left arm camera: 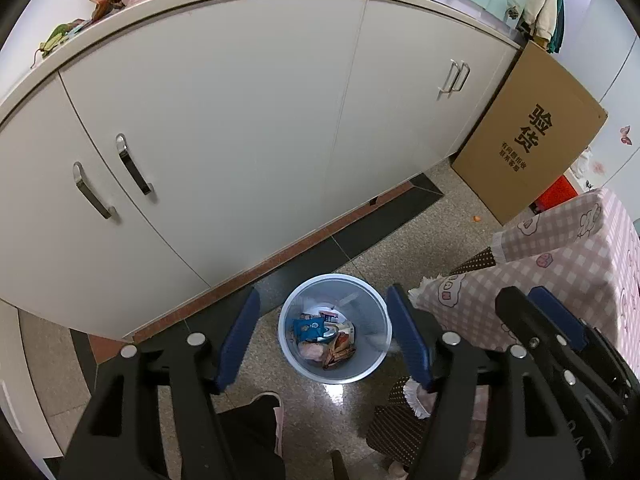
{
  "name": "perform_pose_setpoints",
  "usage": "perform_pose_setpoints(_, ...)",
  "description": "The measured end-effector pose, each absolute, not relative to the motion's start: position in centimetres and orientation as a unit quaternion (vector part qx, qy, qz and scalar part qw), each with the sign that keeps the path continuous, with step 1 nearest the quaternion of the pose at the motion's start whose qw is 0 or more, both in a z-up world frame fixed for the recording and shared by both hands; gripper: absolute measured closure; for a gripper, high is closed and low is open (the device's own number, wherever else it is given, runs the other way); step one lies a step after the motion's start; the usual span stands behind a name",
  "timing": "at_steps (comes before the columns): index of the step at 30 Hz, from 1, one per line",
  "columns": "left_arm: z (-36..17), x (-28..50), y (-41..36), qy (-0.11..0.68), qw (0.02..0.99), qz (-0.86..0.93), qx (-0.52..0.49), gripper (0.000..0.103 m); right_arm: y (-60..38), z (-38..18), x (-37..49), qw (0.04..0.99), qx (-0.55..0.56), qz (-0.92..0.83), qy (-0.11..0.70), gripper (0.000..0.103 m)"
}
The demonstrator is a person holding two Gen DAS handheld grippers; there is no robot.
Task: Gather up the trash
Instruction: 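Open the right tool to drop the blue-white packet into the bin, then move both tools back to the remaining wrappers on the table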
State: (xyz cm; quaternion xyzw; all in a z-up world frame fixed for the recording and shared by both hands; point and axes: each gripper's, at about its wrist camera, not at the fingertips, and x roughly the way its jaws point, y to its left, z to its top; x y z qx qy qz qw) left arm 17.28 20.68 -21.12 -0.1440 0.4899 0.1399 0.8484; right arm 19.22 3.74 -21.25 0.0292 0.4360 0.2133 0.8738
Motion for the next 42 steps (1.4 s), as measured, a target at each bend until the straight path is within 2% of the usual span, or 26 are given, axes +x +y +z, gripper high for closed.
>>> perform_pose_setpoints(12, -18.7, 16.6, 18.3, 0.472, 0.863, 0.128, -0.128, 0.038, 0.9, -19.1, 17.9, 0.886, 0.039, 0.201, 0.416, 0.059)
perform_pose_setpoints(17, -16.5, 16.2, 14.9, 0.457, 0.875, 0.111, -0.111, 0.037, -1.9, -17.1, 16.8, 0.898, 0.042, 0.186, 0.396, 0.059)
perform_pose_setpoints(30, -10.7, 16.3, -1.6, 0.415, 0.909, -0.002, -0.036, 0.036, -16.7, -11.5, 12.6, 0.936, 0.071, 0.092, 0.331, 0.056)
perform_pose_setpoints(42, -12.3, 20.4, -17.0, 0.442, 0.89, -0.109, 0.013, 0.035, -31.9, -12.2, 12.8, 0.936, 0.094, -0.017, 0.338, 0.051)
